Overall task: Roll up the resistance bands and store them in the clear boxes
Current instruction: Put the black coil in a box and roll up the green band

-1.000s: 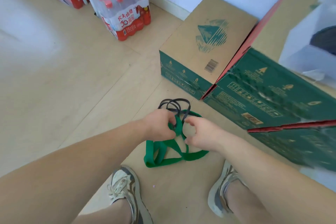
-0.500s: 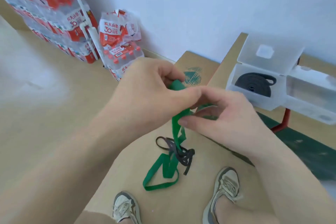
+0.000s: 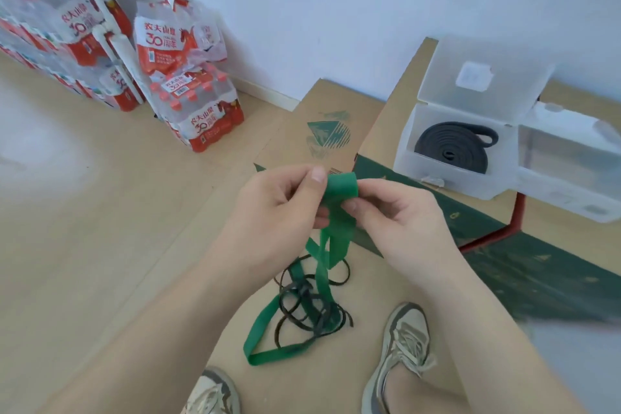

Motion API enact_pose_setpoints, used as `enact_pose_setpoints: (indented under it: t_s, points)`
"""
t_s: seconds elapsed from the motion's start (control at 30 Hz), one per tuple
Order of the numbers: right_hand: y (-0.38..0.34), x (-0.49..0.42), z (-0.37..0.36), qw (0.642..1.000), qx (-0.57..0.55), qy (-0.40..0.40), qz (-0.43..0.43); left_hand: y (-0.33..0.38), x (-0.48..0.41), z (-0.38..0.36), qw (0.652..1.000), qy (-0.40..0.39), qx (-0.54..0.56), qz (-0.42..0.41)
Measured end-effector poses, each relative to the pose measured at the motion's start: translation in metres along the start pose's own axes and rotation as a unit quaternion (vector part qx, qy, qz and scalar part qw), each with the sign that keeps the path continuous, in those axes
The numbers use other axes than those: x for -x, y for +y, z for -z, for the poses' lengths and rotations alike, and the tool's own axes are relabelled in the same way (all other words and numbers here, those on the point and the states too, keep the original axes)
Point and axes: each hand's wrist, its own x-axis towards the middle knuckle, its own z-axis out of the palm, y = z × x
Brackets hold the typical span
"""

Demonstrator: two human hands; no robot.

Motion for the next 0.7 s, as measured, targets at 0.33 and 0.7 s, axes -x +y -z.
enact_pose_setpoints:
  t_s: [0.33,0.7]
  points:
    - [0.011,-0.019,-0.024,0.998,-0.009,0.068,-0.014,-0.030,-0.023,0.013,0.990,-0.018,-0.127,-0.061]
    - [0.003,-0.030,-0.017,0.961,-0.211,0.112,-0.140,-0.041,-0.025,0.021,0.992,-0.115,-0.050,0.005]
